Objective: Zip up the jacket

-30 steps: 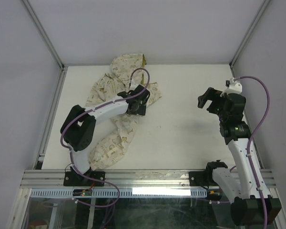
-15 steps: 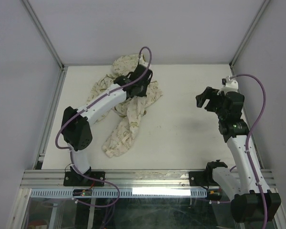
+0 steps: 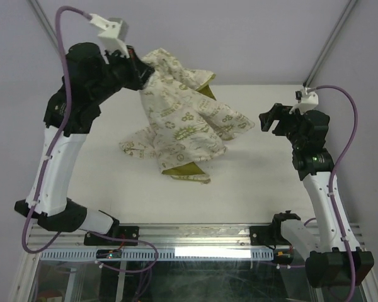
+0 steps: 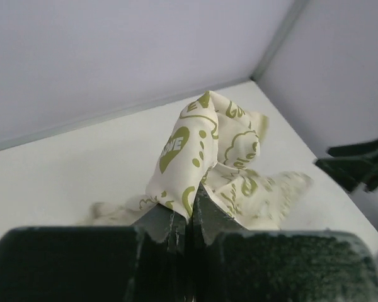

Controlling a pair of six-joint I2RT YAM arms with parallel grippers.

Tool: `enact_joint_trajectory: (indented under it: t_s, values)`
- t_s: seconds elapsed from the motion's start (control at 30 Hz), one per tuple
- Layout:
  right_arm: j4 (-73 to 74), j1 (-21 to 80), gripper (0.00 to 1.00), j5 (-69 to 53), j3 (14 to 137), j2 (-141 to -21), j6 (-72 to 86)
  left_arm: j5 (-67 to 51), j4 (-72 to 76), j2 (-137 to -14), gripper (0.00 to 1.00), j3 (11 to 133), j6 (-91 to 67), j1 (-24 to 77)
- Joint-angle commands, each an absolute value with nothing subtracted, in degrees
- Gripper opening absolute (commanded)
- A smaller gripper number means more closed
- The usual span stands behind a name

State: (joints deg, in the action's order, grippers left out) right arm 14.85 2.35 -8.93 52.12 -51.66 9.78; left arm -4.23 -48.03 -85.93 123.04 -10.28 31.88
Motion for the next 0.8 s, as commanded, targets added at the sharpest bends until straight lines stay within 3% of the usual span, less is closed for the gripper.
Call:
enact_joint_trajectory:
  t_s: [0.0, 0.1, 0.3, 0.43, 0.53, 0.77]
  values:
    - [11.4, 2.8, 0.8, -15.5, 56.3, -54.0, 7.8, -5.4, -48.3, -78.9, 0.0, 111.1, -11.5, 22.7]
    - [11.3, 4.5, 0.79, -18.4, 56.3, -56.1, 7.5, -2.1, -47.5, -73.8, 0.0, 98.3, -11.4, 19.0]
    - [12.6, 11.1, 0.78, -19.1, 55.4, -61.8, 6.9, 15.2, -44.6, -67.1, 0.25, 75.6, -14.3, 12.7]
    - [13.6, 16.5, 0.77, -17.6, 55.2, -67.5, 7.8, 21.8, -44.2, -68.2, 0.42, 70.9, -18.0, 10.7]
    - [14.5, 20.0, 0.76, -17.2, 55.4, -72.3, 8.9, 16.5, -45.3, -68.4, 0.67, 71.4, -19.8, 10.7]
    - [12.8, 27.7, 0.77, -23.8, 58.9, -85.1, 8.7, 2.8, -50.2, -66.7, 0.97, 70.8, -30.5, 17.5]
